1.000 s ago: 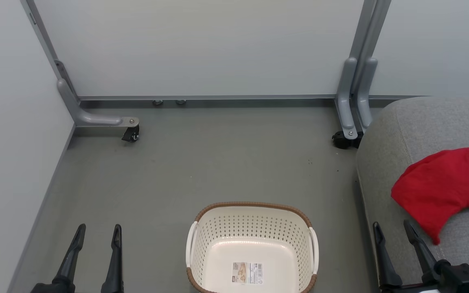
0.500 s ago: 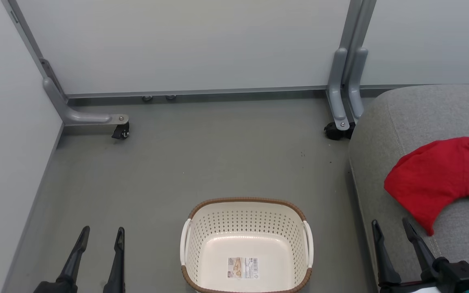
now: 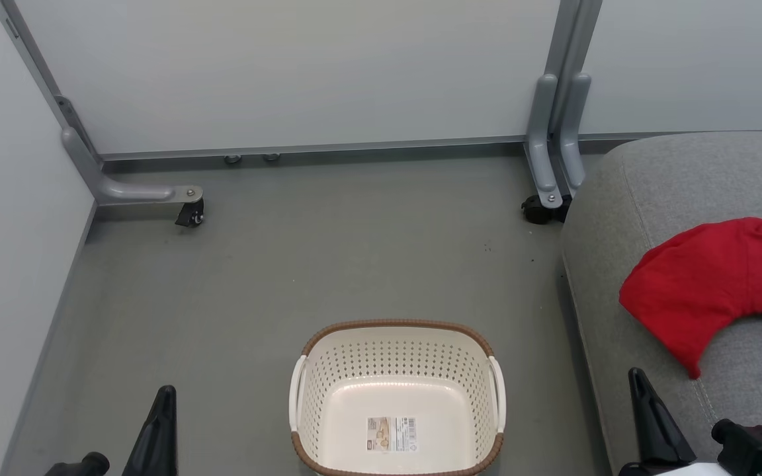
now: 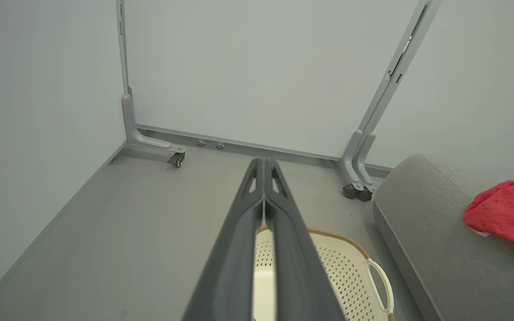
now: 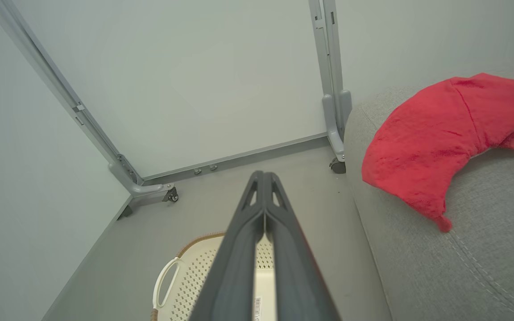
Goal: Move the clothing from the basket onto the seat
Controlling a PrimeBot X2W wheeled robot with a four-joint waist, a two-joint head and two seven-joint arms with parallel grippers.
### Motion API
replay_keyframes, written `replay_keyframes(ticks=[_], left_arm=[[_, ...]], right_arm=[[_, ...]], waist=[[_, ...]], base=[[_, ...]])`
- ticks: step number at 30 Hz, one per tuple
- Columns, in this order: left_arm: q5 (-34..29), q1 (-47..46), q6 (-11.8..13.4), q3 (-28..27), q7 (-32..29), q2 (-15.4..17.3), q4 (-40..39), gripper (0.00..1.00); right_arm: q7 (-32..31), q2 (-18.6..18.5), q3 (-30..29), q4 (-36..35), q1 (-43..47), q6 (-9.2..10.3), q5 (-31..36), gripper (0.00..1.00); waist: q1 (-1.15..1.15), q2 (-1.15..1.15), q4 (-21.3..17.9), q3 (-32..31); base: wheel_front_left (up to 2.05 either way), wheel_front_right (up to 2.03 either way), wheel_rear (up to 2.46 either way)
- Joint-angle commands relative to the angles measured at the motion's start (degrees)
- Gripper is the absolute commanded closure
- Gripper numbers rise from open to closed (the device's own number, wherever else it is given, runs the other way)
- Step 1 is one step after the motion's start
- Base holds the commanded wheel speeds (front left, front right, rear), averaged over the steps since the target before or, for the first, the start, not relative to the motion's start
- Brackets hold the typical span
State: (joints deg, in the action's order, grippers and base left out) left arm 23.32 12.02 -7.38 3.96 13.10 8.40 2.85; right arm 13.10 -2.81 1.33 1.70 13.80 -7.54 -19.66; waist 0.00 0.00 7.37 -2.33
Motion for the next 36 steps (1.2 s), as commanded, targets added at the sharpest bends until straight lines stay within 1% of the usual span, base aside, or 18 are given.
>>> replay_keyframes(ticks=[1,17,36], left_arm=[[2.70,-2.12,0.11,-0.44,-0.36,0.29,-0.35,1.00],[18.02,-5.88,-0.03,-1.52,-3.65,-0.15,2.46,1.00],[32.49,-9.26,-0.07,-2.97,-7.12,-0.87,4.59,1.00]], right_arm=[[-0.38,-0.54,-0.10,-0.37,-1.78,0.01,-2.78,1.00],[-3.56,-1.38,-0.56,2.35,-5.86,0.02,-18.98,1.00],[-7.00,-1.85,-1.45,4.88,-9.66,0.04,-34.19,1.00]], waist=[[0.00,0.00,-0.09,0.03],[0.00,0.00,-1.11,0.38],[0.00,0.00,-2.29,0.78]], base=[[0.00,0.00,0.00],[0.00,0.00,0.00],[0.00,0.00,0.00]])
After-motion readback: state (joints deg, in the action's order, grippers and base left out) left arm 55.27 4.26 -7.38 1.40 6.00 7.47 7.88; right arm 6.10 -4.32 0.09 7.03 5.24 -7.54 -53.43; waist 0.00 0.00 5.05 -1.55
